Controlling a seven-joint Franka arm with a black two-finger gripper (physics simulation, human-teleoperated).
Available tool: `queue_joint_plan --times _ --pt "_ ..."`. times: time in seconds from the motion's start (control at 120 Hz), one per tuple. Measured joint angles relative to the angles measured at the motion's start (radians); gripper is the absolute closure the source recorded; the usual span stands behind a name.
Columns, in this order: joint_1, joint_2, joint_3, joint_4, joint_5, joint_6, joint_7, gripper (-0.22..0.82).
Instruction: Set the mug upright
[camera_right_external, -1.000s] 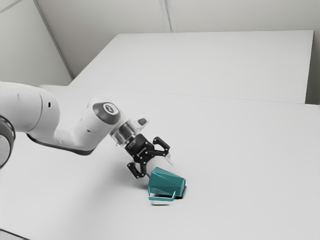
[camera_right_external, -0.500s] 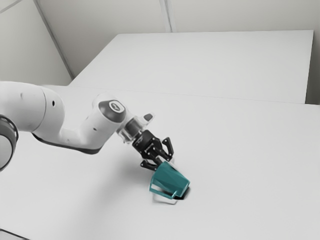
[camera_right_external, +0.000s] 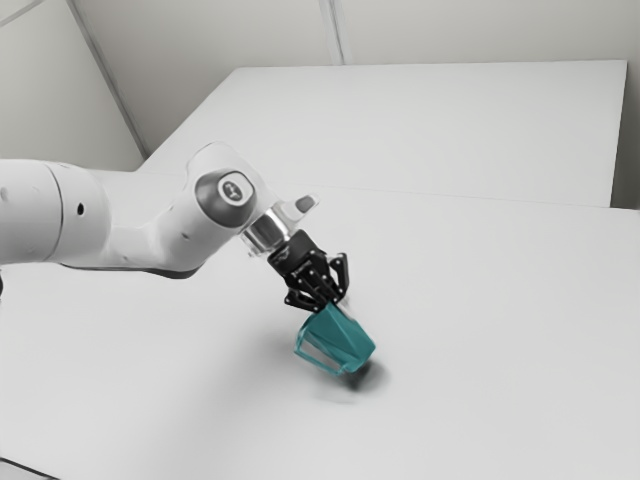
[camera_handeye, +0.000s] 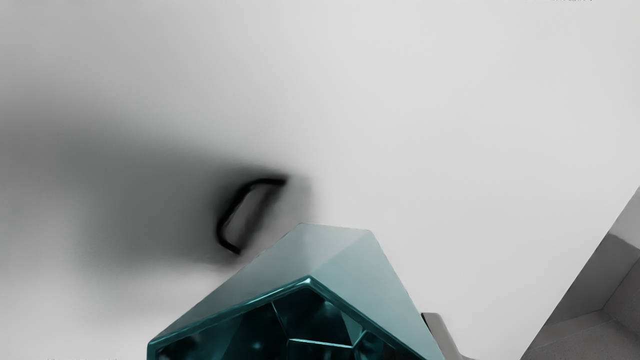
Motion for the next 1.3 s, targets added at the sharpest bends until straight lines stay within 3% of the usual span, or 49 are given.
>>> queue_joint_plan --times 0.275,0.608,1.033,1.3 --pt "-0.013 -0.093 0.018 0.002 0.373 0.035 -0.068 0.78" --pt "-0.059 -0.114 0.107 0.005 0.738 0.108 -0.134 0.78" --pt "0.082 -0.046 0.132 0.015 0.838 0.181 -0.146 0.78" --pt "0.032 0.0 0.132 0.014 0.836 0.233 -0.145 0.78"
